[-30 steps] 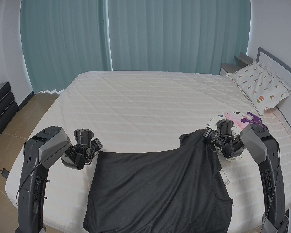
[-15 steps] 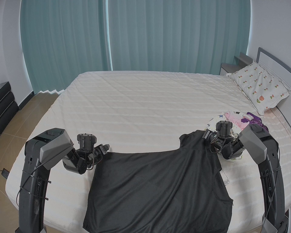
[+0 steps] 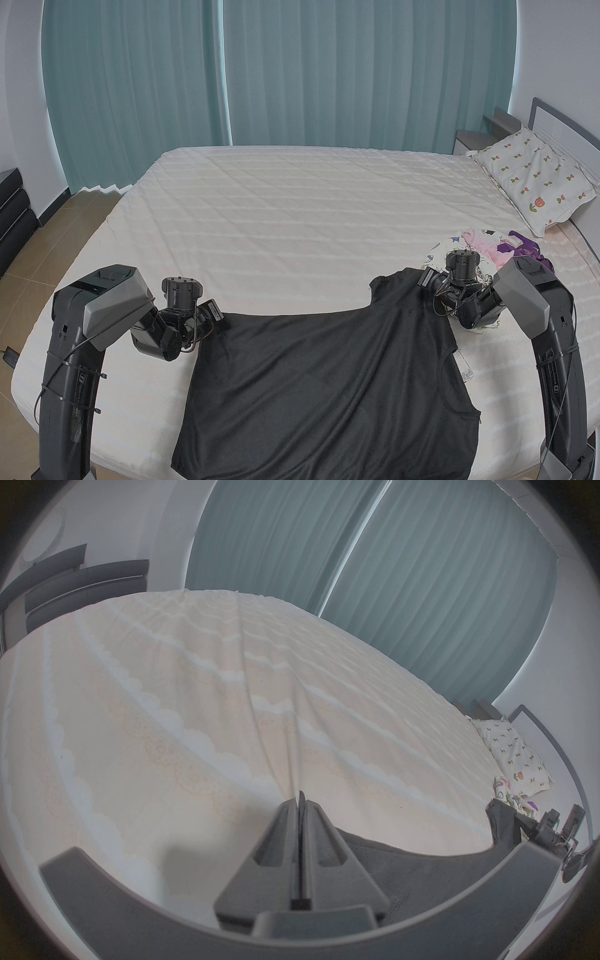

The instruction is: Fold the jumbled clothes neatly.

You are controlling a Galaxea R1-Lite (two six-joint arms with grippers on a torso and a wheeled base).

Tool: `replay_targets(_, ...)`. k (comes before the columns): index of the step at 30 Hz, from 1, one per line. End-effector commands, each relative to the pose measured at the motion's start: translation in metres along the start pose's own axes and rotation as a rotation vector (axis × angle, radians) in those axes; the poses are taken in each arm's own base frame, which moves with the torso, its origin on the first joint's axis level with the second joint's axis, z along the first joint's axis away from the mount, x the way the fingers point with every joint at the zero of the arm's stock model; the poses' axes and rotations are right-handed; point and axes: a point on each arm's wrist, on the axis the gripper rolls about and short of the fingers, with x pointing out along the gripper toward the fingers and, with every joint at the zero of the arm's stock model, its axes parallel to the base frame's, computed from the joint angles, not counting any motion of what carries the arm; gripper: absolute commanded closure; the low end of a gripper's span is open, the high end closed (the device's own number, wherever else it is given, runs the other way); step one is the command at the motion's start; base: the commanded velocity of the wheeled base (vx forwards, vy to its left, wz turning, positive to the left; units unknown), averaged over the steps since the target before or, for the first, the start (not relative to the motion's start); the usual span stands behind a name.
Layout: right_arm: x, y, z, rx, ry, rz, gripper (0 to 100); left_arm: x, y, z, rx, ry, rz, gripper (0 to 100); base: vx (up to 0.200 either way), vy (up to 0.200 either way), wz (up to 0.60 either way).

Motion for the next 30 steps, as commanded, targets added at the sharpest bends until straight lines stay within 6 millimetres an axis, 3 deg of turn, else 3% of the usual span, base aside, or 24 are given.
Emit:
replay_targets(1, 0.000, -0.001, 0.002, 0.003, -0.007, 0.001, 100, -0.002, -0.001, 0.015, -0.011, -0.049, 0.009, 100, 0.000, 0.000, 0.00)
replay_targets(7, 0.004, 0.006, 0.017, 0.027, -0.065, 0.026, 100, 0.000, -0.002, 0.043, -0.034, -0.153, 0.029, 100, 0.000, 0.000, 0.00)
replay_targets(11, 0.007, 0.008, 0.020, 0.031, -0.088, 0.029, 100, 0.006, 0.000, 0.049, -0.042, -0.178, 0.030, 100, 0.000, 0.000, 0.00)
replay_targets(17, 0.015, 0.008, 0.027, 0.037, -0.138, 0.011, 100, 0.016, 0.004, 0.046, -0.045, -0.184, 0.037, 100, 0.000, 0.000, 0.00)
replay_targets(23, 0.018, 0.003, 0.013, 0.033, -0.106, -0.005, 100, 0.019, 0.006, 0.039, -0.040, -0.165, 0.045, 100, 0.000, 0.000, 0.00)
replay_targets(24, 0.017, 0.002, 0.008, 0.028, -0.084, -0.015, 100, 0.020, 0.007, 0.036, -0.038, -0.160, 0.047, 0, 0.000, 0.000, 0.00)
replay_targets(27, 0.016, 0.000, 0.004, 0.023, -0.051, -0.023, 100, 0.021, 0.008, 0.035, -0.038, -0.157, 0.048, 0, 0.000, 0.000, 0.00)
replay_targets(28, 0.016, 0.000, 0.004, 0.023, -0.051, -0.023, 0, 0.021, 0.008, 0.035, -0.038, -0.157, 0.048, 0, 0.000, 0.000, 0.00)
replay_targets(30, 0.017, 0.000, 0.002, 0.020, -0.053, -0.024, 0, 0.021, 0.008, 0.034, -0.037, -0.155, 0.048, 0, 0.000, 0.000, 0.00)
